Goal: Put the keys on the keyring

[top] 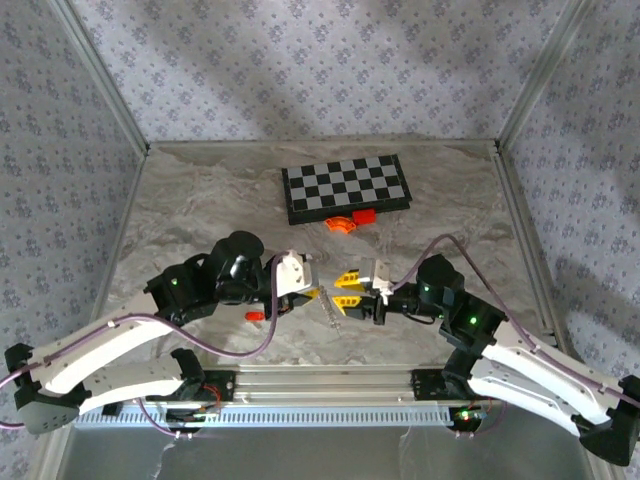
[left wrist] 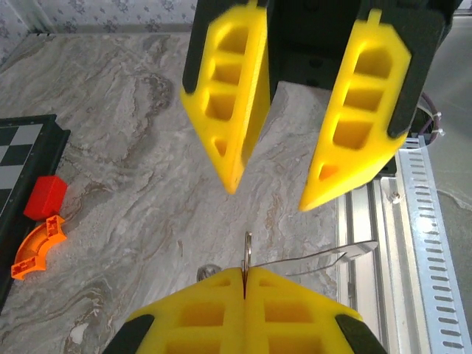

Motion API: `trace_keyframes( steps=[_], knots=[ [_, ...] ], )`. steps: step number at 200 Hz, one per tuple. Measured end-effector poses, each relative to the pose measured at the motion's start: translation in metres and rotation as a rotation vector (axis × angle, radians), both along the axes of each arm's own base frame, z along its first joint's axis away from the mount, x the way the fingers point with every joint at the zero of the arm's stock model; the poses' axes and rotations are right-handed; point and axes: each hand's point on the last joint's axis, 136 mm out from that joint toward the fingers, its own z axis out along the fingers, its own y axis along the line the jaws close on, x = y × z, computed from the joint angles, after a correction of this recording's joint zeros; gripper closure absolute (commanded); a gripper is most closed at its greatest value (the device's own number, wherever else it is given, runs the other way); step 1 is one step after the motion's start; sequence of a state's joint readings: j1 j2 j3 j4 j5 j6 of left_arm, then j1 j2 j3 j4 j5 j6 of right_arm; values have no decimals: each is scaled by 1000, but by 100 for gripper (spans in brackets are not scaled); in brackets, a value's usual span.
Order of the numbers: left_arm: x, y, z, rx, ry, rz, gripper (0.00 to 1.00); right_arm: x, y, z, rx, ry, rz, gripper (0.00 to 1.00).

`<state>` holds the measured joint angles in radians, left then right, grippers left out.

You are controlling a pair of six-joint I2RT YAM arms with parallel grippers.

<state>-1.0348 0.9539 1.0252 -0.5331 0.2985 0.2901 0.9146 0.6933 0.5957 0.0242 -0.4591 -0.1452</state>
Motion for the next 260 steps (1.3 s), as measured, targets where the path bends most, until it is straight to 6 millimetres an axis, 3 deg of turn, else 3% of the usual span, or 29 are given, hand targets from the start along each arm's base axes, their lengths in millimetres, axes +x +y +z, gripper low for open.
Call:
trace_keyframes(
  steps=[63,142,189,222,235,260],
  knots=[
    [-4,-1,-4,37,-4,-22,100,0,8,-7,-31,-7,13,68],
    [-3,-1,-13,84,-5,-21,100,3,18,-14,-78,-21,15,77],
    [-5,-3,-14,90,-6,-31,100,3,21,-16,-96,-38,14,86],
    [-3,-2,-13,92,-12,-23,100,1,21,-17,-102,-45,16,100],
    [-3,-2,-13,93,-13,-22,100,2,21,-18,-106,-50,13,100],
    [-2,-2,-8,72,-25,-14,74,3,20,-14,-98,-63,6,100]
  ],
)
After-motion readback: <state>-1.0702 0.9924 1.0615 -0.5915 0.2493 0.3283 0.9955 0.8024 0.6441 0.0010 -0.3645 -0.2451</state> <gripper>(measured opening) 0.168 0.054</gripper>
